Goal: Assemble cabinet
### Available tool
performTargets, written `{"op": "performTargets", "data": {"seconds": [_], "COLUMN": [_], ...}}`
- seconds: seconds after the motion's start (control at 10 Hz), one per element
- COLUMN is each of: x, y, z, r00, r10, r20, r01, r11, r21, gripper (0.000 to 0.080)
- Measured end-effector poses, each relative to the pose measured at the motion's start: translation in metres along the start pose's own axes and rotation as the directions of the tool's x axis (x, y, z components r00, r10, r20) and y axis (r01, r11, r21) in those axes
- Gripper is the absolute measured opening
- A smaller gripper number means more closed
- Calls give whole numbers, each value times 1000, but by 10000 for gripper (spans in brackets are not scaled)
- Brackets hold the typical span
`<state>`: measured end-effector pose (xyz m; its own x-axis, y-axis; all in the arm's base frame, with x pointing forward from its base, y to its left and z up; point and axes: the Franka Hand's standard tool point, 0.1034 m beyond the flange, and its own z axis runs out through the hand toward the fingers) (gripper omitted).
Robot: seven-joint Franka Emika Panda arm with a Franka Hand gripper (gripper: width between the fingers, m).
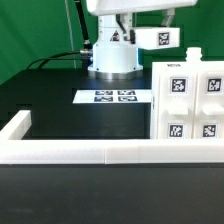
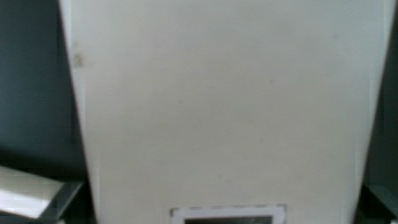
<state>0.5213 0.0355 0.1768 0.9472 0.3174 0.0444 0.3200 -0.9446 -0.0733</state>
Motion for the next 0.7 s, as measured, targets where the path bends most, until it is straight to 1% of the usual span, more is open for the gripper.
{"op": "performTargets", "data": {"seconds": [0.1, 0.2, 0.5, 0.6, 0.7], "x": [13, 10, 10, 14, 31], "y": [2, 2, 1, -5, -17], "z": [-3, 0, 1, 0, -2], "r00": [1000, 1000, 1000, 1000, 1000], "r10": [12, 11, 11, 6, 4], "r20": [-10, -5, -2, -4, -9], "r01": [-12, -11, -11, -6, -4], "r11": [1000, 1000, 1000, 1000, 1000], "r21": [0, 1, 2, 3, 10], "gripper": [558, 558, 558, 558, 558]}}
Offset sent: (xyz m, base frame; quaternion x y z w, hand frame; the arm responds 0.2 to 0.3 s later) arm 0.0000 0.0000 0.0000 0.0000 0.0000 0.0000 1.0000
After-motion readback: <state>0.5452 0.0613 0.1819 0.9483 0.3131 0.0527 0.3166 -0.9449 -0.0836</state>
